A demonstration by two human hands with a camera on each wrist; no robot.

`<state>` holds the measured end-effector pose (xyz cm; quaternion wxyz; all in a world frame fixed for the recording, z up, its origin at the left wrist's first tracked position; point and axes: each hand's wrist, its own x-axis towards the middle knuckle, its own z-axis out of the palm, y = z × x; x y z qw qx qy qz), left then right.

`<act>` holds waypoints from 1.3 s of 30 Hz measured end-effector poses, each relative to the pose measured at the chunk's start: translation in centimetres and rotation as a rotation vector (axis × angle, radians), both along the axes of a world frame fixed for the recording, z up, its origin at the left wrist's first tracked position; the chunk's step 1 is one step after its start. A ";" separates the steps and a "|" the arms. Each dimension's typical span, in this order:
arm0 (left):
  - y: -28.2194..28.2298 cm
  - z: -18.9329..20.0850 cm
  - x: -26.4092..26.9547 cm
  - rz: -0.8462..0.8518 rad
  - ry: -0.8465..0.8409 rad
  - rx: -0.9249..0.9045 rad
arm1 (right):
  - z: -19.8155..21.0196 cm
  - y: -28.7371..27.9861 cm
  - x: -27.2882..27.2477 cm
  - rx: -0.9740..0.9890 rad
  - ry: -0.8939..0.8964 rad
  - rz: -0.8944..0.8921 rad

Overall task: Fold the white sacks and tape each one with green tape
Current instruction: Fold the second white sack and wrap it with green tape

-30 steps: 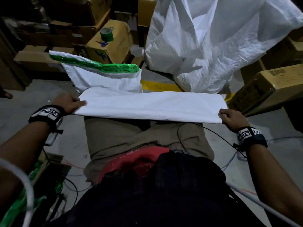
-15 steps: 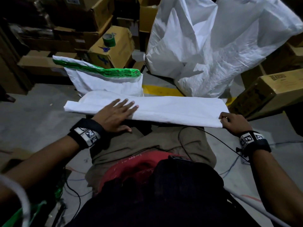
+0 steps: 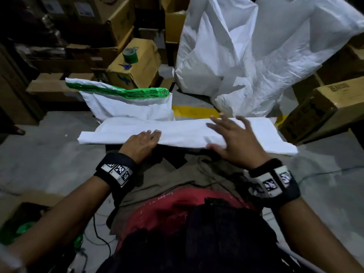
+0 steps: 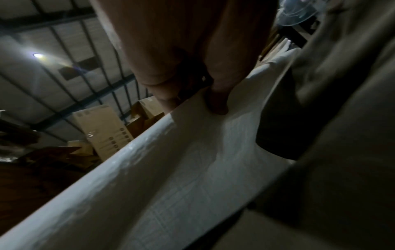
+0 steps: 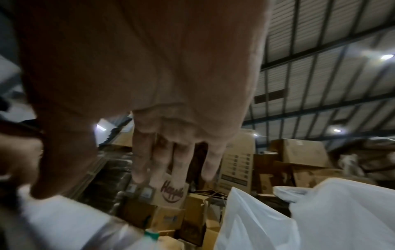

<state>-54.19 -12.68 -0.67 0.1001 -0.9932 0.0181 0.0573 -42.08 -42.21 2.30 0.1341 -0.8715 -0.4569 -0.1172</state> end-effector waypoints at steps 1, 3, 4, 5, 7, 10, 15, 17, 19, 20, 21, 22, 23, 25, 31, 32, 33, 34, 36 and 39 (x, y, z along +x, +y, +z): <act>0.2 0.4 0.2 0.019 -0.034 -0.018 | 0.1 1.4 -0.2 -0.102 0.042 0.035; 0.5 1.8 0.6 0.039 -0.070 -0.039 | 0.1 3.3 0.2 -0.385 0.153 0.042; 0.5 2.2 0.8 0.055 -0.080 -0.040 | -0.1 3.9 0.6 -0.490 0.173 0.037; 0.7 2.3 1.0 0.072 -0.087 -0.052 | -0.2 4.4 0.7 -0.537 0.174 0.034; 1.0 2.2 1.1 0.102 -0.094 -0.081 | -0.7 5.0 0.8 -0.514 0.149 0.020; 1.3 2.4 0.9 0.055 -0.122 -0.143 | -1.3 4.4 0.8 -0.451 0.138 -0.090; 1.9 1.8 -0.2 -0.049 -0.194 -0.175 | -2.4 1.4 1.9 -0.304 0.165 -0.118; 2.4 0.9 -0.9 -0.084 -0.231 -0.199 | -3.2 -0.2 2.8 -0.185 0.101 -0.052; 2.9 0.3 -1.5 -0.095 -0.281 -0.225 | -4.5 -2.0 4.2 -0.096 0.018 -0.032; 3.2 -0.1 -1.6 -0.101 -0.318 -0.235 | -5.1 -2.9 4.7 -0.067 -0.013 -0.038; 3.5 -0.6 -1.7 -0.116 -0.363 -0.239 | -5.6 -3.7 5.0 -0.031 -0.043 -0.042; 3.6 -1.1 -1.7 -0.142 -0.408 -0.238 | -6.0 -4.5 5.2 0.011 -0.069 -0.042; 3.7 -1.5 -1.7 -0.175 -0.448 -0.240 | -6.3 -5.1 5.2 0.062 -0.084 -0.045; 3.8 -1.9 -1.7 -0.235 -0.534 -0.240 | -6.6 -5.8 5.0 0.172 -0.090 -0.054; 4.2 -1.9 -1.8 -0.056 -0.588 -0.224 | -6.4 -6.7 5.6 0.276 -0.189 -0.084; 4.2 -1.7 -1.4 -0.019 -0.544 -0.235 | -6.6 -6.6 6.1 0.256 -0.181 -0.113; 4.3 -1.4 -0.9 0.018 -0.493 -0.261 | -6.6 -6.3 6.5 0.231 -0.155 -0.154; 4.3 -0.9 -0.4 0.065 -0.431 -0.292 | -6.5 -5.9 7.1 0.204 -0.133 -0.203; 4.6 -0.3 1.2 0.194 -0.261 -0.346 | -6.2 -4.9 8.5 0.134 -0.086 -0.271; 5.8 0.0 4.1 0.332 0.092 -0.385 | -5.7 -3.0 11.3 -0.129 0.161 -0.272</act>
